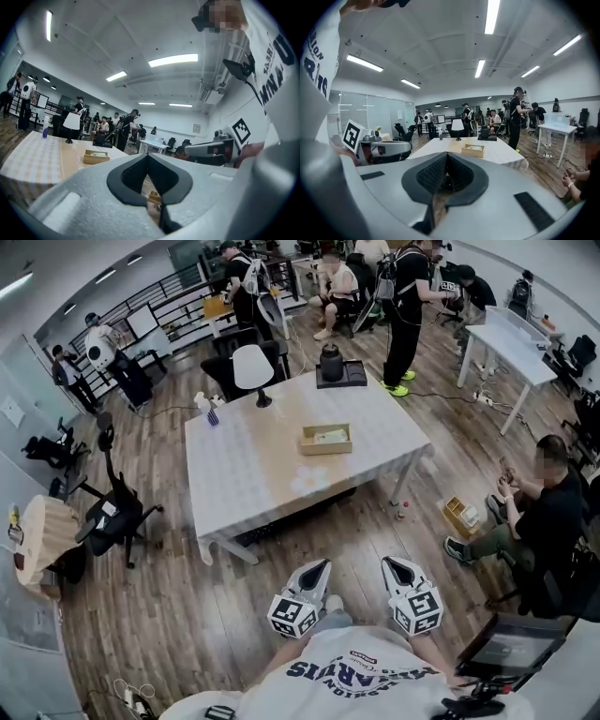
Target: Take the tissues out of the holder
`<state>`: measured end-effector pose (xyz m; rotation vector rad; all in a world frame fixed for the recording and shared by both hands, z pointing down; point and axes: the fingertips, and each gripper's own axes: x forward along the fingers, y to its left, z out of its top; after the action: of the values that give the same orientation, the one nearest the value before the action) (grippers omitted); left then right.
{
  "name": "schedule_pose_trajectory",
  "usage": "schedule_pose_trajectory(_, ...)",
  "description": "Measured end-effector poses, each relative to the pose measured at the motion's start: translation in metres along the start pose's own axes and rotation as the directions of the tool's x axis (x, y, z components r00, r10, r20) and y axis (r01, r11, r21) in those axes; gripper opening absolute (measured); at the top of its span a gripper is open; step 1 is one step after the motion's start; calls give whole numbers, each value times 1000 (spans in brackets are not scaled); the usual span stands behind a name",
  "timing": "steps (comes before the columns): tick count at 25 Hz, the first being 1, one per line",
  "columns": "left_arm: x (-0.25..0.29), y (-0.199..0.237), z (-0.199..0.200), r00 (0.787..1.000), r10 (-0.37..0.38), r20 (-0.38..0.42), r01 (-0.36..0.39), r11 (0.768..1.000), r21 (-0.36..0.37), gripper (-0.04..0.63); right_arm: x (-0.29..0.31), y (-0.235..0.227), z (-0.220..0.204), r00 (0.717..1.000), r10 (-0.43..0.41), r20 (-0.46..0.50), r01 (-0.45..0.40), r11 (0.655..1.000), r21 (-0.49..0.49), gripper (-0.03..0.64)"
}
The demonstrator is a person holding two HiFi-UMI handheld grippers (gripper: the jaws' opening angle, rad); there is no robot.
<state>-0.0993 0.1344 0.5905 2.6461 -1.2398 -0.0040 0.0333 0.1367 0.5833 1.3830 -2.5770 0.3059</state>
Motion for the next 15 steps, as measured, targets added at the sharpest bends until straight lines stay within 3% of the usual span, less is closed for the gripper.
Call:
schedule_pose_trajectory(5,15,66,16,1000,17,18,-18,999,46,-2,60,4,13,1000,-1,-3,1,1000,-3,8)
schedule_pose_trajectory(9,28,115,12,1000,7,-23,-5,997,81,-2,95,1,15,1000,-12,-14,12,1000,3,8)
schedule_pose_trajectory(15,45,149,12,998,0,-62,6,995,95,-2,113,-21,15,997,-63,-44,65,997,34,8)
